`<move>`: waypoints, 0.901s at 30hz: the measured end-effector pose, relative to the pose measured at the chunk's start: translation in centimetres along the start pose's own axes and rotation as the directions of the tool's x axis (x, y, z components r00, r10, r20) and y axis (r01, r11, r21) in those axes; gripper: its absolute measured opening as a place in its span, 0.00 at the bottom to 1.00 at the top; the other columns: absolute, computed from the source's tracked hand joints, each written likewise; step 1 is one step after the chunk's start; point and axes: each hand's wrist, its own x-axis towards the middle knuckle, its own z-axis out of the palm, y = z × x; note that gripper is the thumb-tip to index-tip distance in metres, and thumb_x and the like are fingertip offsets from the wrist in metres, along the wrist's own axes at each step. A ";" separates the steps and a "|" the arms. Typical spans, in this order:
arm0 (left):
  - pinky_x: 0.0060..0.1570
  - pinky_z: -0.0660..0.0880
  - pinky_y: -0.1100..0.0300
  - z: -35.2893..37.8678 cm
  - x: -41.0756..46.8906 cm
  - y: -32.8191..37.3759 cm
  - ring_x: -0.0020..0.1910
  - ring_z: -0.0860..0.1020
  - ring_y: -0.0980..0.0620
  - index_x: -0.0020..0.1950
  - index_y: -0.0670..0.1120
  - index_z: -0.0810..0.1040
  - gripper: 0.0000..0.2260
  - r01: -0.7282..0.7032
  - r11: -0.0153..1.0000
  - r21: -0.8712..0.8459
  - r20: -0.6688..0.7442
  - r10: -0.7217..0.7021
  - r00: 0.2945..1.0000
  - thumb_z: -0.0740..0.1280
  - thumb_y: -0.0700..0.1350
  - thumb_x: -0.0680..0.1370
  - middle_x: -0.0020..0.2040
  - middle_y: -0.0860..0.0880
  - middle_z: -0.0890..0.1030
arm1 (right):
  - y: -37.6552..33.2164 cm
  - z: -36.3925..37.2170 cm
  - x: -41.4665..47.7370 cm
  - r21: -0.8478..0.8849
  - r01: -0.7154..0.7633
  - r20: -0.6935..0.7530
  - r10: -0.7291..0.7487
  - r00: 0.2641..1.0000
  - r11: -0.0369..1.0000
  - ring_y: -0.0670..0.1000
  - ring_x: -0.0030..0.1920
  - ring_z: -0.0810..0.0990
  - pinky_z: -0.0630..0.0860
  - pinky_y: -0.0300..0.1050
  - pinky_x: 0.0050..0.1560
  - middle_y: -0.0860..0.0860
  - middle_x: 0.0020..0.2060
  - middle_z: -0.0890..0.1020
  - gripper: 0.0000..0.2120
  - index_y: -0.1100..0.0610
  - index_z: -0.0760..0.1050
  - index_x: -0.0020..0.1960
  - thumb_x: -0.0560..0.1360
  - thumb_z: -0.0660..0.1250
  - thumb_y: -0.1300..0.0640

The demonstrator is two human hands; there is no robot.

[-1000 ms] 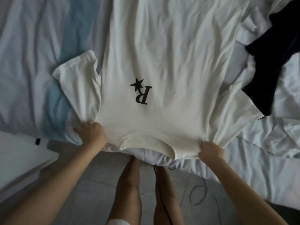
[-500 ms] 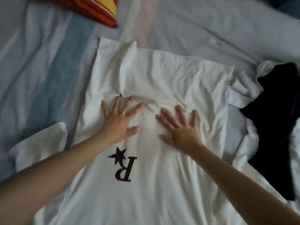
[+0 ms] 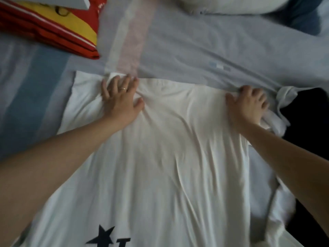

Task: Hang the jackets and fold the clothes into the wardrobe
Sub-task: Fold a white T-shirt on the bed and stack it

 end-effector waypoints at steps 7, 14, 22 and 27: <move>0.70 0.44 0.38 0.2 0.5 1.8 0.74 0.59 0.41 0.74 0.49 0.66 0.30 0.042 0.994 -0.098 -0.014 -0.043 0.999 0.52 0.57 0.73 0.74 0.46 0.65 | 2.4 -1.6 2.0 0.302 -0.259 0.169 0.216 0.962 0.917 0.59 0.55 0.77 0.68 0.54 0.63 0.55 0.44 0.79 0.10 0.55 0.76 0.49 0.74 0.66 0.48; 0.69 0.44 0.34 0.6 0.3 2.3 0.74 0.59 0.43 0.74 0.50 0.65 0.30 0.045 0.997 -0.062 -0.054 -0.048 0.997 0.53 0.56 0.72 0.75 0.48 0.64 | 4.2 -0.9 3.6 0.407 -0.179 0.145 0.130 0.981 0.896 0.53 0.50 0.75 0.68 0.43 0.52 0.53 0.47 0.79 0.08 0.57 0.76 0.53 0.75 0.66 0.56; 0.70 0.43 0.35 0.5 0.3 2.1 0.74 0.60 0.45 0.74 0.48 0.65 0.30 0.018 0.998 -0.056 -0.071 -0.022 0.997 0.54 0.54 0.73 0.74 0.46 0.65 | -2.0 0.0 -6.1 0.058 0.538 -0.004 -0.539 0.843 0.841 0.60 0.73 0.61 0.54 0.56 0.72 0.59 0.73 0.65 0.27 0.58 0.62 0.74 0.76 0.59 0.53; 0.70 0.44 0.36 0.7 0.5 2.0 0.74 0.60 0.46 0.74 0.48 0.65 0.29 0.005 0.998 -0.068 -0.083 -0.010 0.996 0.55 0.53 0.73 0.74 0.46 0.65 | 0.2 1.6 -6.7 -0.049 0.665 0.316 -0.621 0.718 0.745 0.59 0.76 0.56 0.48 0.67 0.72 0.47 0.77 0.55 0.31 0.43 0.52 0.77 0.76 0.44 0.34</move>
